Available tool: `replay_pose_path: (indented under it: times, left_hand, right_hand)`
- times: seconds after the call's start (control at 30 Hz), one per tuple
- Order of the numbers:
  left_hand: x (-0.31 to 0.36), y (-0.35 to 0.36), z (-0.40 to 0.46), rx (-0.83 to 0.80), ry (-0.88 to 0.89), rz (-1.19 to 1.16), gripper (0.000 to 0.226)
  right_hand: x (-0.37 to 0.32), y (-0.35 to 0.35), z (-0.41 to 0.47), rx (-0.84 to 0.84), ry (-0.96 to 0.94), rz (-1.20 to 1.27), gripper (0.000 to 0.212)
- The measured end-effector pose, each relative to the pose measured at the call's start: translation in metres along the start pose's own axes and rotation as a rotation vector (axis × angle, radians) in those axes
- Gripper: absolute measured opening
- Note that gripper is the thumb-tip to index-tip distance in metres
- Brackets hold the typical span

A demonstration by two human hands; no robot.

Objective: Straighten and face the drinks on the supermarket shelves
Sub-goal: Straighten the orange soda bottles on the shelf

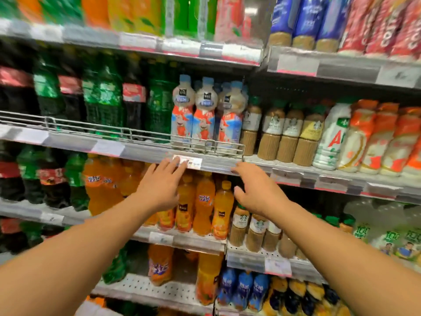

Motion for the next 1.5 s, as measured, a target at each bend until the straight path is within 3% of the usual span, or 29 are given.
replay_pose_path:
  times: [0.23,0.4,0.53,0.67,0.77,0.93,1.23,1.37,1.5]
  left_hand:
    - [-0.011,0.012,0.005,-0.126,-0.012,-0.039,0.1]
    - [-0.01,0.01,0.005,-0.171,-0.049,-0.076,0.098]
    - [-0.009,0.013,0.005,-0.14,-0.053,-0.124,0.102]
    - [-0.004,0.029,-0.024,0.104,-0.046,-0.128,0.094]
    - [0.002,0.099,-0.07,-0.033,0.046,-0.146,0.091]
    - [-0.067,0.146,-0.063,-0.092,0.017,-0.281,0.072]
    - [-0.164,0.107,-0.002,0.057,0.049,-0.309,0.07]
    - [-0.176,0.09,0.024,0.119,0.012,-0.278,0.065]
    - [-0.187,0.087,0.044,0.082,-0.062,-0.211,0.036]
  right_hand:
    - [-0.005,0.029,0.009,-0.124,0.077,0.004,0.068]
    - [-0.005,0.027,0.015,-0.046,0.103,-0.075,0.051]
    - [-0.007,0.032,0.015,-0.012,0.092,-0.11,0.053]
    - [-0.011,0.034,0.013,-0.017,0.102,-0.15,0.06]
    - [-0.012,0.04,0.015,-0.041,0.127,-0.222,0.062]
    - [-0.013,0.055,0.018,0.008,0.26,-0.342,0.07]
    - [-0.036,0.074,0.015,0.02,0.506,-0.318,0.093]
    - [-0.05,0.081,0.013,0.024,0.558,-0.208,0.084]
    - [-0.07,0.105,0.01,0.094,0.515,-0.033,0.071]
Point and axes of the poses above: each hand's wrist, its own z-axis towards the middle knuckle, its own y-axis out of the palm, x = y × z, the point moved 8 cm from there along z, towards the middle knuckle, and after that the axes turned 14 degrees about -y, right-handed, at the moved point
